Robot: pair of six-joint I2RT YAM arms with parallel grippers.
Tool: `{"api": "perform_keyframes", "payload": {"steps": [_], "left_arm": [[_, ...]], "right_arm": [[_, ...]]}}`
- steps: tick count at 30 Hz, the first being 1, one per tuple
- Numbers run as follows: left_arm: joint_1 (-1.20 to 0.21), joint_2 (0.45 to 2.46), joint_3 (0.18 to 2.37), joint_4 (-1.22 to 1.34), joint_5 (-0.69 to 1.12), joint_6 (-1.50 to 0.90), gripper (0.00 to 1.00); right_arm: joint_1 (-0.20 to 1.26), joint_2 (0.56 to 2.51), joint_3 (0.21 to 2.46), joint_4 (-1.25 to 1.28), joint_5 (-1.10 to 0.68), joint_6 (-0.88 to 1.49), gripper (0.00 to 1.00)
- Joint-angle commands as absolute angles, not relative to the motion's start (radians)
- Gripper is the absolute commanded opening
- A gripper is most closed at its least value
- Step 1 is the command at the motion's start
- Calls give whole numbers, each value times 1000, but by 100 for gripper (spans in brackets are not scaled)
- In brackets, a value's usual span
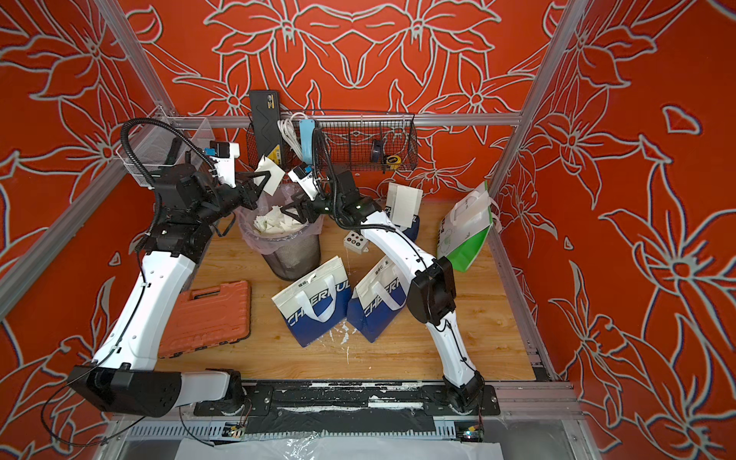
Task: Shred takeout receipts and throw away
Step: Place the takeout receipt in the trash bin, then shred the takeout receipt.
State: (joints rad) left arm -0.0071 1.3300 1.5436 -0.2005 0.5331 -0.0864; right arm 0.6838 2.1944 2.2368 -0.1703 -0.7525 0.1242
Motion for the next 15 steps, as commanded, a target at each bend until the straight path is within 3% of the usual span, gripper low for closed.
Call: {"api": "perform_keyframes", "payload": {"steps": [1, 5, 15], "left_arm": [[20, 1359, 1542, -190, 645, -63, 0], [21, 1396, 1569, -231, 777, -15, 0], [20, 1385, 1549, -306, 892, 92, 0]], "right_arm": [[648, 2158, 2213, 98, -903, 218, 72], [635, 2175, 2218, 272, -1003, 347, 73], [624, 2205, 2325, 145, -1188, 257, 66]]}}
